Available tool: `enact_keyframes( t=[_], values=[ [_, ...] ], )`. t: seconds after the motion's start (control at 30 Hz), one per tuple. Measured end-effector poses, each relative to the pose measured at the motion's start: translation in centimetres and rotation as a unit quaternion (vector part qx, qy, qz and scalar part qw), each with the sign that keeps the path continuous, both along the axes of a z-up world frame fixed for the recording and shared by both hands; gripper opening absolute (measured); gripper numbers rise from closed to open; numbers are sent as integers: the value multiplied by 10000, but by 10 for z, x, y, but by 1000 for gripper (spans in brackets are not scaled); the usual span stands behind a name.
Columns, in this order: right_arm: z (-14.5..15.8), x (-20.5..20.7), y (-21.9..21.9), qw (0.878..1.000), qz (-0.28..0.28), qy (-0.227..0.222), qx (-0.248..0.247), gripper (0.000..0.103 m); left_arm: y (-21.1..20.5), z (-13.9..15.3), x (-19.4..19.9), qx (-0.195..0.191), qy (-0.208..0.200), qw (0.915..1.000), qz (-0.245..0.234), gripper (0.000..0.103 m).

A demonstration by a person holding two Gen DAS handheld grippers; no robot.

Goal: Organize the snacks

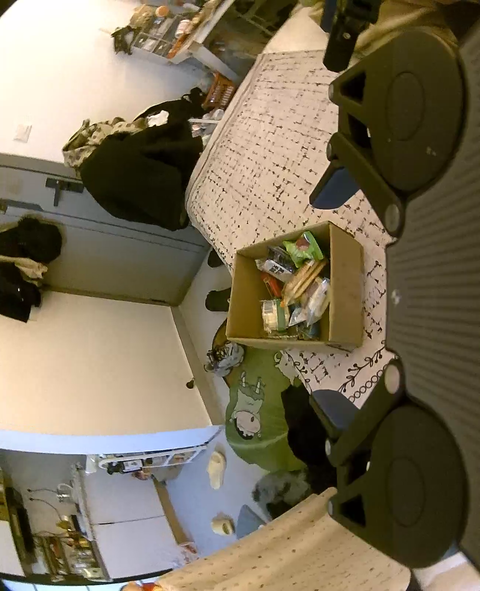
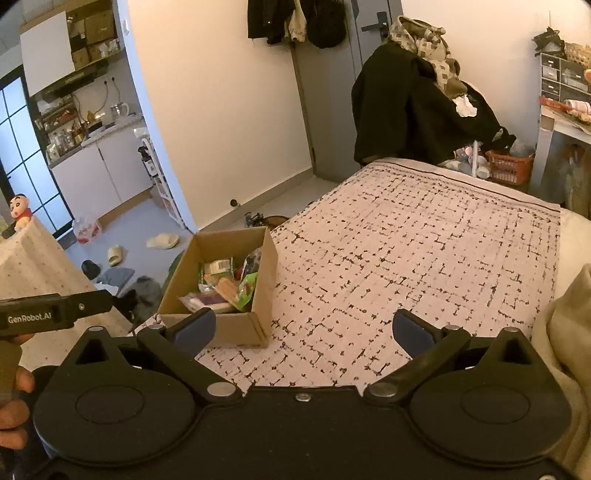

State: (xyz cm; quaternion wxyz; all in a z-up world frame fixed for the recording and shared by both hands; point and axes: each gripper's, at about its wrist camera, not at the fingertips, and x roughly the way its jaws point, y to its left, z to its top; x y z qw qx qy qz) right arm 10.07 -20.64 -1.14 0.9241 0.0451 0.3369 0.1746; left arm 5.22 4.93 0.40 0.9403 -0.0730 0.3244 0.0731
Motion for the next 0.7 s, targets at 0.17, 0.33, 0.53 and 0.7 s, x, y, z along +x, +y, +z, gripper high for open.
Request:
enact_keyframes(
  t=[0.17,0.33,0.53,0.7],
  values=[
    [0,-4,1,9999,88,13,-94,103,-2,-5,-6,39,72,10000,-54,103],
    [0,-8,-1,10000,43,26,-75,103,-5,-8,-13,132,28,9998,-135,103],
    [-1,-8,-1,9999,-13,61,-119,103,-10,-8,-17,165,-34,9995,-285,103],
    [-3,-7,0,9998,18,93,-162,103,-10,-9,-18,121,-11,9995,-284,103]
  ],
)
